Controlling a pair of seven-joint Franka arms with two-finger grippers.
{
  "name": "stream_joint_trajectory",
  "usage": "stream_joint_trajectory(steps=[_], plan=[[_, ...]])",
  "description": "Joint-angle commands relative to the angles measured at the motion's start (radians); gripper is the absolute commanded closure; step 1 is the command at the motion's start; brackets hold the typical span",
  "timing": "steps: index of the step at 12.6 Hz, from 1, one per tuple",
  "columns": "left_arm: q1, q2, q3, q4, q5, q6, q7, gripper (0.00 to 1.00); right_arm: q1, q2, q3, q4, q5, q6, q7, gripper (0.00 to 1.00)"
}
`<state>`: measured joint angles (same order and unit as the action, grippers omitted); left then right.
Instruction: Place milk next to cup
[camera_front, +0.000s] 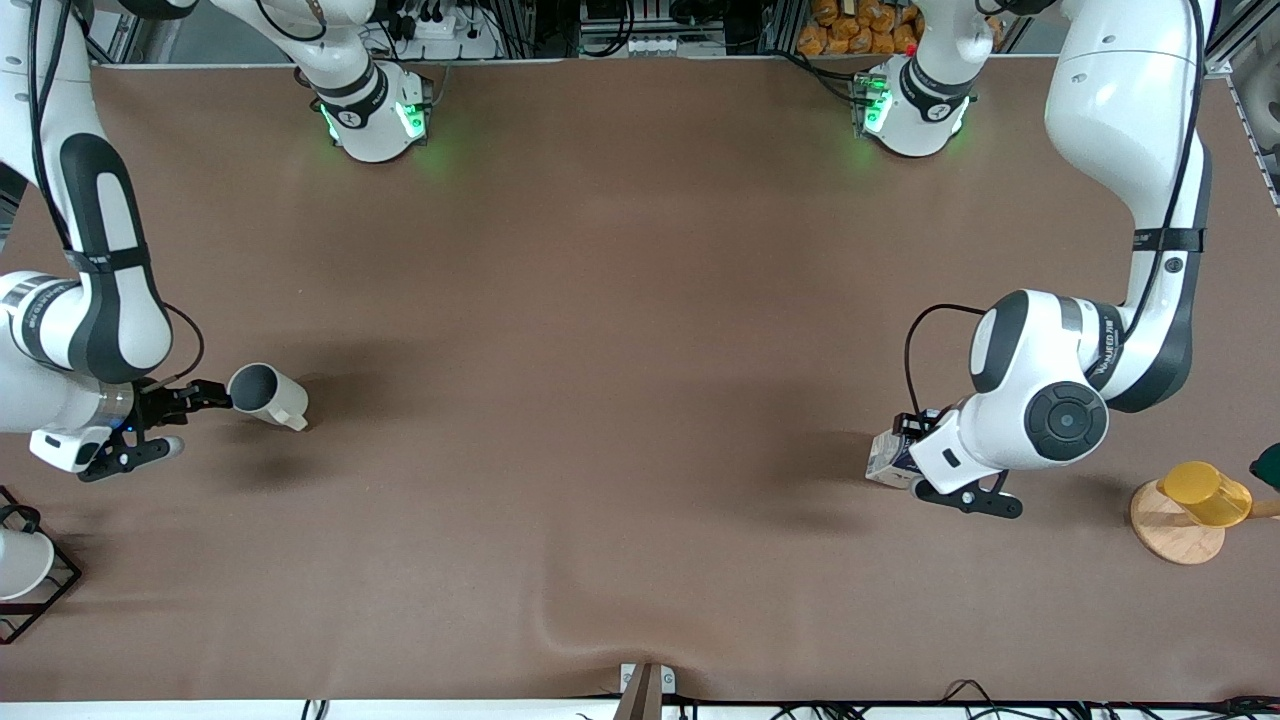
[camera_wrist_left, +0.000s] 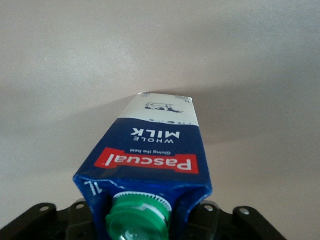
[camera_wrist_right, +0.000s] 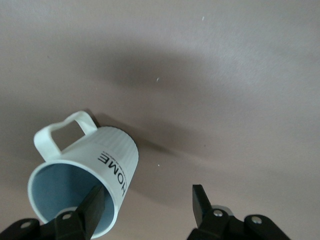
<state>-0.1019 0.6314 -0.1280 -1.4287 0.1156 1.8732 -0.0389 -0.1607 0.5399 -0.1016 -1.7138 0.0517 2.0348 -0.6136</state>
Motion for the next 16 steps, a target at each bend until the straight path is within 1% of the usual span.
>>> stream_joint_trajectory(steps=[1, 2, 3, 4, 5, 7, 9, 10, 11, 12, 13, 14, 16], plan=[[0.007, -0.009, 0.001, -0.004, -0.002, 0.009, -0.009, 1.00, -0.003, -0.012, 0.016, -0.036, 0.010, 0.022, -0.014, 0.37], [0.010, -0.015, 0.002, -0.004, -0.004, 0.009, -0.006, 1.00, -0.002, -0.012, 0.017, -0.040, 0.010, 0.021, -0.014, 0.40], [0.013, -0.025, 0.002, -0.003, -0.004, 0.007, -0.006, 1.00, -0.002, -0.012, 0.017, -0.050, 0.010, 0.024, -0.014, 0.62], [0.013, -0.038, 0.005, -0.003, -0.004, 0.007, -0.006, 1.00, -0.002, -0.012, 0.017, -0.050, 0.011, 0.024, -0.012, 0.86], [0.013, -0.053, 0.008, 0.001, -0.002, 0.007, -0.006, 1.00, 0.004, -0.012, 0.019, -0.050, 0.011, 0.021, -0.003, 1.00], [0.024, -0.081, 0.011, 0.002, -0.001, 0.007, -0.007, 1.00, 0.029, -0.018, 0.017, -0.050, 0.011, 0.010, 0.067, 1.00], [0.044, -0.113, 0.010, 0.002, -0.002, 0.003, -0.007, 1.00, 0.074, -0.037, 0.019, -0.017, 0.011, -0.083, 0.212, 1.00], [0.051, -0.122, 0.010, 0.002, -0.002, -0.003, -0.009, 1.00, 0.095, -0.044, 0.019, 0.026, 0.011, -0.159, 0.306, 1.00], [0.056, -0.136, 0.010, -0.001, -0.002, -0.008, -0.009, 1.00, 0.117, -0.046, 0.022, 0.077, 0.026, -0.235, 0.371, 1.00], [0.056, -0.145, 0.010, -0.001, -0.002, -0.019, -0.010, 1.00, 0.145, -0.049, 0.019, 0.130, 0.101, -0.322, 0.432, 1.00], [0.056, -0.153, 0.010, -0.003, -0.004, -0.028, -0.013, 1.00, 0.165, -0.047, 0.017, 0.181, 0.153, -0.396, 0.518, 1.00], [0.056, -0.159, 0.008, -0.003, -0.004, -0.032, -0.030, 1.00, 0.188, -0.047, 0.020, 0.209, 0.166, -0.424, 0.610, 1.00], [0.045, -0.159, -0.001, -0.003, -0.004, -0.034, -0.081, 1.00, 0.275, -0.055, 0.020, 0.239, 0.171, -0.427, 0.788, 1.00]])
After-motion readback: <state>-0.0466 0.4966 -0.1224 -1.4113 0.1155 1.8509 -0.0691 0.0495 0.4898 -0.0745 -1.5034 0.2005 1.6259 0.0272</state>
